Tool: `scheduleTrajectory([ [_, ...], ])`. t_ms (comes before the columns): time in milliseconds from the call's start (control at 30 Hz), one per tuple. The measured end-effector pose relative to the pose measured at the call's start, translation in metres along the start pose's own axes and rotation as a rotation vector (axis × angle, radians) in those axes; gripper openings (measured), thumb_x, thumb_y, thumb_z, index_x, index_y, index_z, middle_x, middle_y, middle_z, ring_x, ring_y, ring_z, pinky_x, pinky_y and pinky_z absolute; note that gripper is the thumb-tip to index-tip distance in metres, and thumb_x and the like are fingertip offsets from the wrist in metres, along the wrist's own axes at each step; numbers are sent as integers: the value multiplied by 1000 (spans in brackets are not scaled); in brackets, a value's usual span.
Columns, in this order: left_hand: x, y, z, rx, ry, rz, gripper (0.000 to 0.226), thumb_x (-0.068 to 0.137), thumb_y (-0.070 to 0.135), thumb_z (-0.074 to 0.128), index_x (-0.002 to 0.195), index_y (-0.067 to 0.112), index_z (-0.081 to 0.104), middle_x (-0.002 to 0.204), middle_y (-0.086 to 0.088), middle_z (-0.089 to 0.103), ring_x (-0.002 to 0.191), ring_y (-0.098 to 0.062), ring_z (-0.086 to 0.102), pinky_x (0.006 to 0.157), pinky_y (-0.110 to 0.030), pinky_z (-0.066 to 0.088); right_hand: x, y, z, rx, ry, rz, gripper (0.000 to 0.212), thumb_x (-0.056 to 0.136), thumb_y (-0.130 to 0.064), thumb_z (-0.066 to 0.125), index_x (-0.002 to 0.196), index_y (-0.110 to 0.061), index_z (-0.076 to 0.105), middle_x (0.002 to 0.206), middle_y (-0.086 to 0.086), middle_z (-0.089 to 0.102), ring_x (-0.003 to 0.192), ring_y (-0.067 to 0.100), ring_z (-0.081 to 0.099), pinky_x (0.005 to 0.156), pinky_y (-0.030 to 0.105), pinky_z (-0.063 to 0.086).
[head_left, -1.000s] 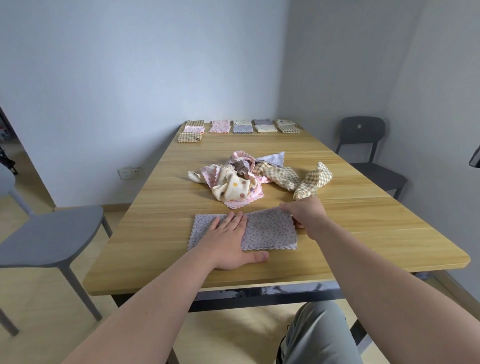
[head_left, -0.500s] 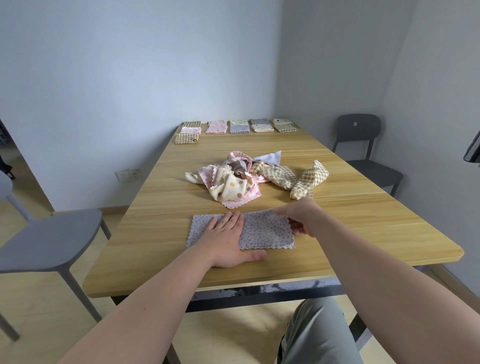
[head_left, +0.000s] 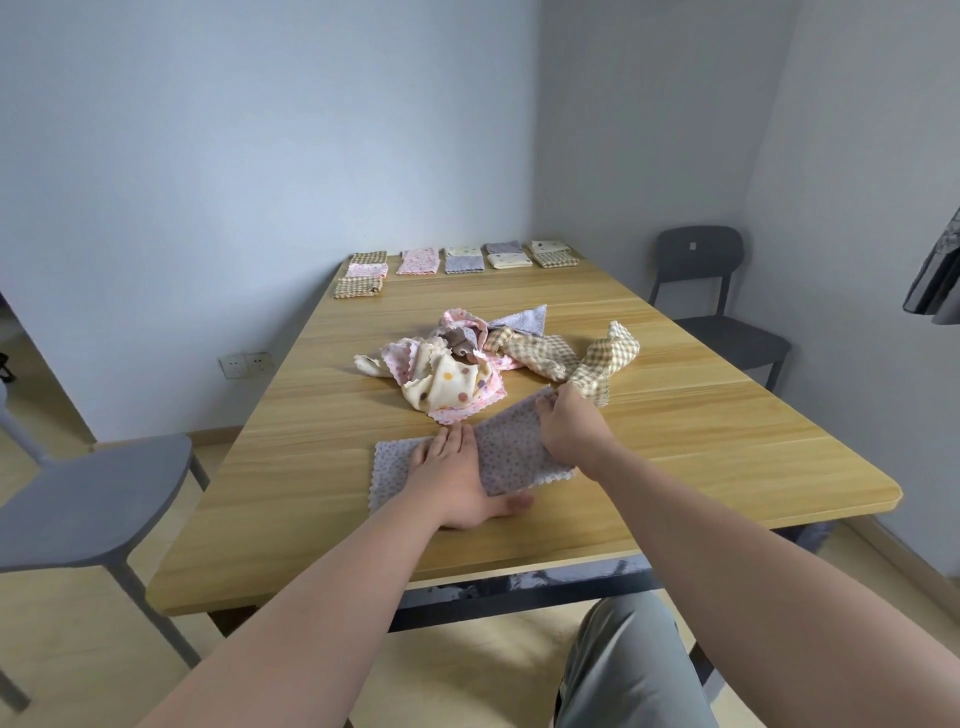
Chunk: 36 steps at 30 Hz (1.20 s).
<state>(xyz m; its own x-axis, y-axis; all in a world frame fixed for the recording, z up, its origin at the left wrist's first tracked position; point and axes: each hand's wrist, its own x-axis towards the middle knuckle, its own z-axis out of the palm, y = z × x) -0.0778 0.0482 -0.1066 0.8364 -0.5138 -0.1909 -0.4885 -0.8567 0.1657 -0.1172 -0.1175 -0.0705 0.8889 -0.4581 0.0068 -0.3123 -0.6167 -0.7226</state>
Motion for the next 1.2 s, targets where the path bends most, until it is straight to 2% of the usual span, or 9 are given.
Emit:
scheduleTrajectory([
  [167,6,30,8,-92,12,-20,153,51,109,27,159,9,-15,169,-10,-12,156,-26,-13,125,-50,-6,4,-2,-25,-125,90,-68,34,108,-38,36,114,-7,48,105,13,61,80,25,57,63,37,46],
  [367,-1,73,19,-81,35,-42,136,68,101,20,158,6,-18,168,-12,-16,154,-29,-19,123,-55,-12,4,-10,-50,-307,137,-105,29,106,-36,44,94,-10,49,78,4,54,63,18,50,49,30,33],
  [533,-1,79,24,-40,18,-26,133,68,101,16,157,8,-21,167,-12,-20,153,-32,-24,120,-59,-14,2,-7,-46,-347,171,-112,30,106,-35,44,90,-10,50,80,8,59,62,21,51,49,28,33],
  [600,-1,78,20,-51,-20,-14,136,67,101,22,157,9,-21,167,-12,-21,152,-31,-25,121,-58,-15,1,-8,-44,-344,173,-111,30,106,-36,43,94,-10,51,85,9,60,67,24,54,49,29,34],
  [700,-2,66,2,-179,-125,67,143,65,95,52,159,14,-19,167,-9,-23,152,-28,-26,123,-56,-10,1,-11,-42,-332,172,-115,30,105,-37,43,98,-9,53,90,10,61,76,30,59,54,31,39],
  [833,-13,21,-29,-462,-46,156,122,75,67,75,163,19,4,169,-1,11,154,-26,18,122,-45,23,-1,-15,-39,-311,150,-131,36,105,-35,44,78,-11,48,74,6,57,62,24,54,50,28,37],
  [933,-16,-25,-20,-538,228,32,68,97,37,66,157,27,35,148,5,52,134,-23,52,108,-40,45,-8,-25,-26,-288,109,-170,46,106,-32,45,65,-12,42,58,4,48,48,19,45,45,24,31],
  [1033,-16,-54,3,-712,464,-104,42,101,9,53,140,23,57,130,4,65,121,-19,61,101,-33,49,-17,-39,-3,-259,27,-188,51,106,-29,47,59,-10,39,50,4,42,43,19,43,44,24,33],
  [1200,-13,-59,8,-811,521,-128,34,98,2,55,127,16,66,113,2,71,104,-14,64,90,-28,50,-29,-52,38,-295,-74,-168,41,101,-17,50,62,-11,40,55,4,45,45,17,42,41,24,30],
])
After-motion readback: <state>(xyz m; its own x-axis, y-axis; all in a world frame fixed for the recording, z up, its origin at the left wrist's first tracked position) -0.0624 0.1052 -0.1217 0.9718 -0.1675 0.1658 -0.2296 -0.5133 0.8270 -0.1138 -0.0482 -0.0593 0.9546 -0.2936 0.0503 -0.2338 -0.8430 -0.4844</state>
